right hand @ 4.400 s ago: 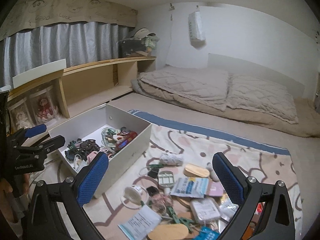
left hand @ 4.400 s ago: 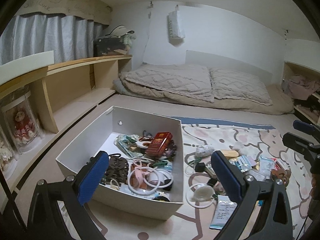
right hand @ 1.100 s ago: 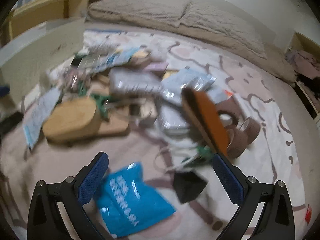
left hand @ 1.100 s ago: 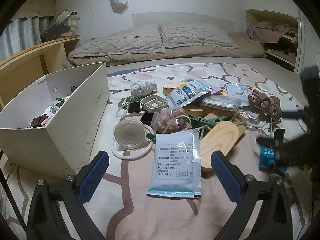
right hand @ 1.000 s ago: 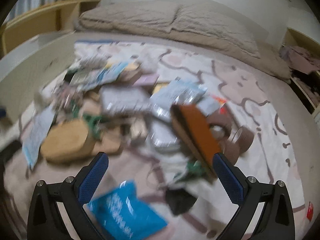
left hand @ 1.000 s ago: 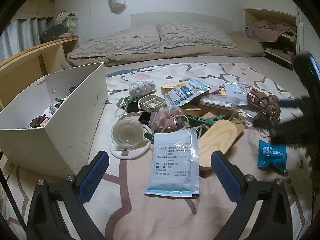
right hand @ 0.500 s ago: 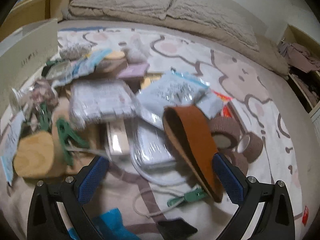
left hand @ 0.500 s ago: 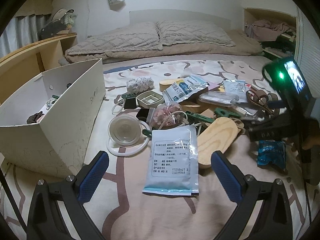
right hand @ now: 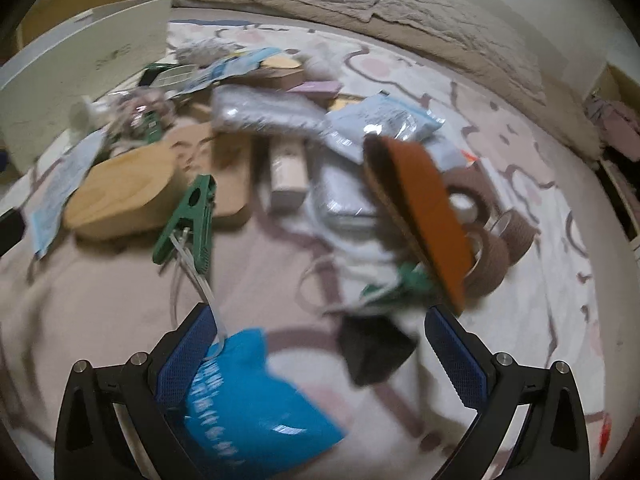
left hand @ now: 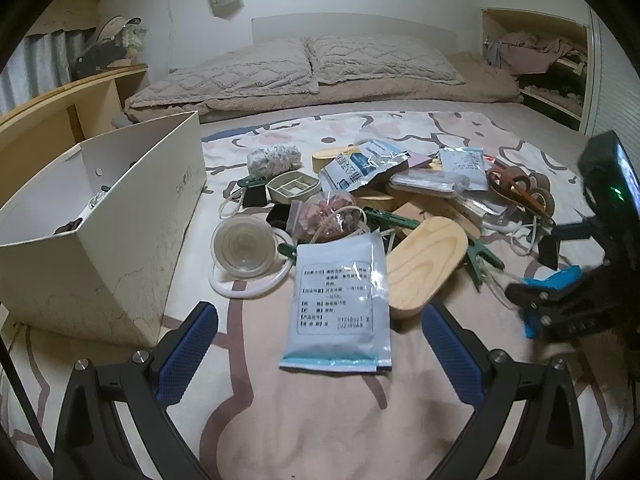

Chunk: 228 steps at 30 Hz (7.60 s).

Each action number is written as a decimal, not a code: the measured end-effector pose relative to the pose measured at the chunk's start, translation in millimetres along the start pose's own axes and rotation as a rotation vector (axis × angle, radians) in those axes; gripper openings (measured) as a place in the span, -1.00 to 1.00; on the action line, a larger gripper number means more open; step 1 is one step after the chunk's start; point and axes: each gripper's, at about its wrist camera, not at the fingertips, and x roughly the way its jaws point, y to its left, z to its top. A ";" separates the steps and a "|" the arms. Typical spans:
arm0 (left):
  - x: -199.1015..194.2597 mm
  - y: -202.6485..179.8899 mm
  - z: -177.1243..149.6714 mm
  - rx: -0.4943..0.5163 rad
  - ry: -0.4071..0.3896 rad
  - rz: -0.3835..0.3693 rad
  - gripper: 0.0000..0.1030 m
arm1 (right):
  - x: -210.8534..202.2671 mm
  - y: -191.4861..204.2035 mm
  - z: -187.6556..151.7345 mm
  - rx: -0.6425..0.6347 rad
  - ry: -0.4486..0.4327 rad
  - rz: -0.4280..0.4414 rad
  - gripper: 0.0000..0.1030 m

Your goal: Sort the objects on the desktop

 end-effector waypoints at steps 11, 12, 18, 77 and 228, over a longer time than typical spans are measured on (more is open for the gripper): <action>-7.1 -3.8 -10.9 -0.059 0.025 -0.068 0.99 | -20.5 17.9 -42.1 0.070 -0.069 0.103 1.00; -7.9 -6.0 -12.2 -0.060 0.030 -0.079 0.99 | -22.3 21.0 -44.1 0.063 -0.073 0.108 1.00; -14.5 -23.9 -21.4 -0.032 0.072 -0.171 0.99 | -34.2 36.5 -56.6 0.014 -0.119 0.136 1.00; -4.7 -19.4 -48.3 0.109 0.302 -0.073 0.99 | -30.3 -54.7 -85.3 0.420 -0.208 0.092 1.00; -8.6 22.2 -40.0 -0.015 0.135 -0.110 0.34 | -24.2 13.0 -33.1 0.393 -0.078 0.220 0.96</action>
